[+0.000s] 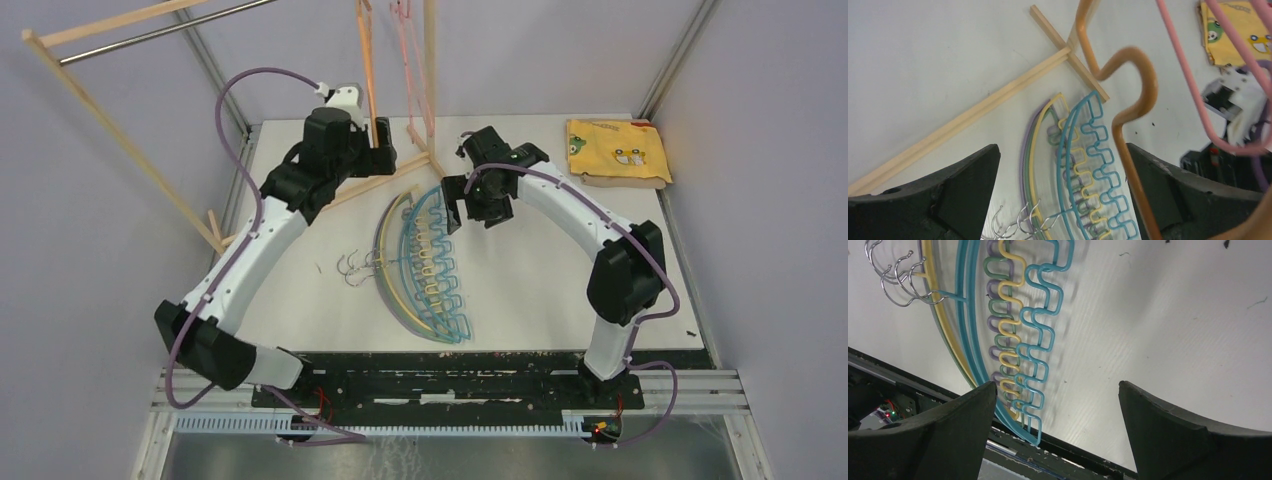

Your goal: Organize the hangers

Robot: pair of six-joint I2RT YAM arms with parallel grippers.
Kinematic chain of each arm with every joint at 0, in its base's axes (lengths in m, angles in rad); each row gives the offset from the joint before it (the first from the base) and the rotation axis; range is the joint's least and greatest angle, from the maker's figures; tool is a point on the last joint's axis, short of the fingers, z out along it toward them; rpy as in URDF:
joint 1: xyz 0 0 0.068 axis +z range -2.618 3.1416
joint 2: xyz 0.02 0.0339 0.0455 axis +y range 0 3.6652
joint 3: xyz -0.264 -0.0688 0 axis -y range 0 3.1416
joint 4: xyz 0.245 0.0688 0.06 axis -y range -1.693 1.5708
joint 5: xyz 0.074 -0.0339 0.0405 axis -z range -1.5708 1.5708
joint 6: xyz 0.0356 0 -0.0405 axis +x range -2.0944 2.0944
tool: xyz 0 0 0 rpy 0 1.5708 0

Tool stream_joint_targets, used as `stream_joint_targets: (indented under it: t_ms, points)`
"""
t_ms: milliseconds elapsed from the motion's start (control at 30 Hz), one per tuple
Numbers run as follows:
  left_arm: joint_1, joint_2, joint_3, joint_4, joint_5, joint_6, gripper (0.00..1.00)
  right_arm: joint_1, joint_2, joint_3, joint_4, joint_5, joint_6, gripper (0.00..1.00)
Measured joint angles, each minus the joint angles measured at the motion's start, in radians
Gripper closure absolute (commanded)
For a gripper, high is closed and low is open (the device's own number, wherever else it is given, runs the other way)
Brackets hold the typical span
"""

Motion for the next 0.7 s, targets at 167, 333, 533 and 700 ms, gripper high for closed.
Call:
stream_joint_targets:
  t_ms: [167, 333, 533, 700]
  points:
    - [0.000, -0.197, -0.185, 0.040, 0.072, 0.000, 0.01, 0.058, 0.050, 0.049, 0.004, -0.003, 0.018, 0.01]
    - [0.000, -0.353, -0.346, 0.052, 0.110, -0.001, 0.01, 0.116, 0.135, 0.100, 0.027, -0.023, 0.053, 0.12]
    - [0.000, -0.447, -0.504, 0.049, 0.137, -0.001, 0.00, 0.170, 0.284, 0.211, 0.045, -0.045, 0.105, 0.28]
    - [0.000, -0.502, -0.573, 0.042, 0.150, -0.002, 0.01, 0.201, 0.385, 0.311, 0.060, -0.056, 0.137, 0.38]
